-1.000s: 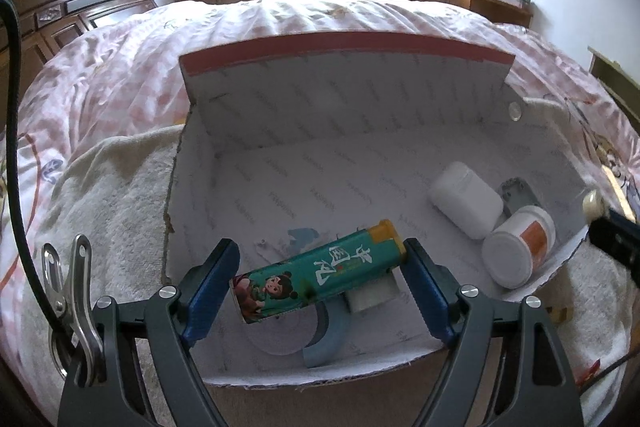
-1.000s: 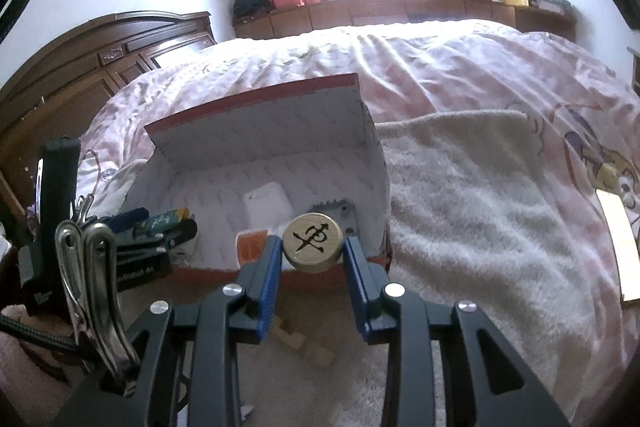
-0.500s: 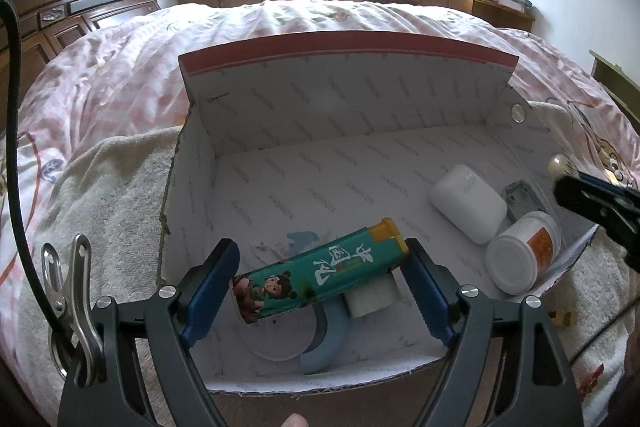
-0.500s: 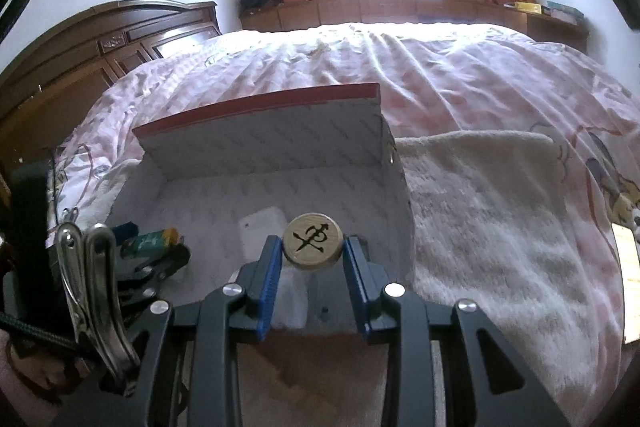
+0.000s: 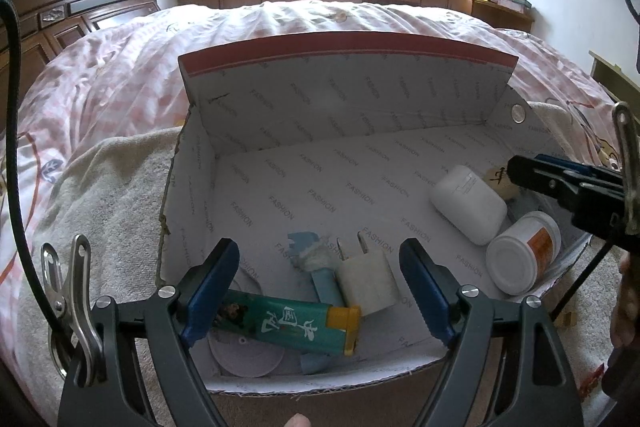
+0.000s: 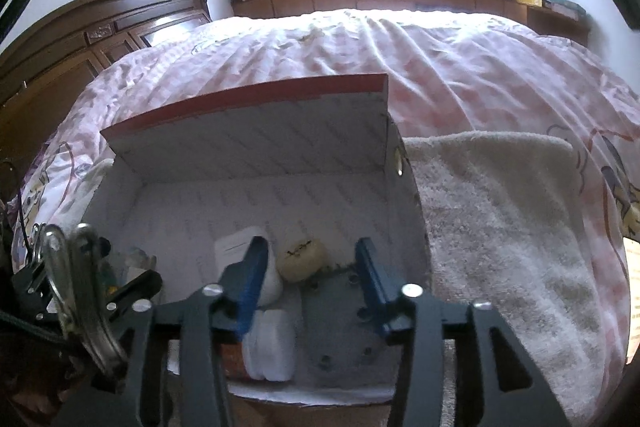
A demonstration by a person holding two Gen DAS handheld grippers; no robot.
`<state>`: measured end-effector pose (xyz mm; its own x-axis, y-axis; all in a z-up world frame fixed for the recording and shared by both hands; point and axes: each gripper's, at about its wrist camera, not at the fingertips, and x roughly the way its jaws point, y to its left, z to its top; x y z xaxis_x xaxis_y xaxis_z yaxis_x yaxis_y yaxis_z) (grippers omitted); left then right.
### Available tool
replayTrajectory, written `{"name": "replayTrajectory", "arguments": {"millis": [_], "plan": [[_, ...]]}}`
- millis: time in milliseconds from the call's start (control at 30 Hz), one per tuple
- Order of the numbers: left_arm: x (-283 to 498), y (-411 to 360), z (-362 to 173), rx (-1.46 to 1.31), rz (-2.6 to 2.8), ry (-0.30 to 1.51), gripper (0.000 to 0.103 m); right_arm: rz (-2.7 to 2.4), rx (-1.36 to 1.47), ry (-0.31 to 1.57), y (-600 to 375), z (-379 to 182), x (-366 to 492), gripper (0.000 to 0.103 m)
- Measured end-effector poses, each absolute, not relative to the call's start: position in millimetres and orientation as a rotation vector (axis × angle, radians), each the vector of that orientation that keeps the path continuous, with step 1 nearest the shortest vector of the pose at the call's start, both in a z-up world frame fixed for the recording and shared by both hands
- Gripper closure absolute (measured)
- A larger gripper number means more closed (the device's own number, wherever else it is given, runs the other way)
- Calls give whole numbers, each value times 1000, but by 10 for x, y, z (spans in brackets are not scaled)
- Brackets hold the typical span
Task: Organize rigid objects
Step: 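Open both tools to drop the tube and disc into the box, then withdraw both tools from the box back toward the pile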
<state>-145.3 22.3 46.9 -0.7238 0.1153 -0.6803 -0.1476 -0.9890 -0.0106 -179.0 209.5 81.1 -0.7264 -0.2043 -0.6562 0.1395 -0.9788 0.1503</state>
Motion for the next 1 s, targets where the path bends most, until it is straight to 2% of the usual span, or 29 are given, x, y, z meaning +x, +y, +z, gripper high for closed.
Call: {"name": "replayTrajectory", "arguments": {"millis": [67,200,567,1000], "plan": [[-1451,225,470,-1096,2793,66,19,-2746,1058,-133,2080,816,-1778,44],[-1451,225,470,-1095,2792,67,19,-2759,1041,-117,2062,848,-1727,38],[-1391,218,551,-1066,2802,57,19,-2762,995,-237,2191,958,-1424,35],[-1074,193,779,-1031,2810,69,19,-2716,1002,-275,2155,981,-951,34]]}}
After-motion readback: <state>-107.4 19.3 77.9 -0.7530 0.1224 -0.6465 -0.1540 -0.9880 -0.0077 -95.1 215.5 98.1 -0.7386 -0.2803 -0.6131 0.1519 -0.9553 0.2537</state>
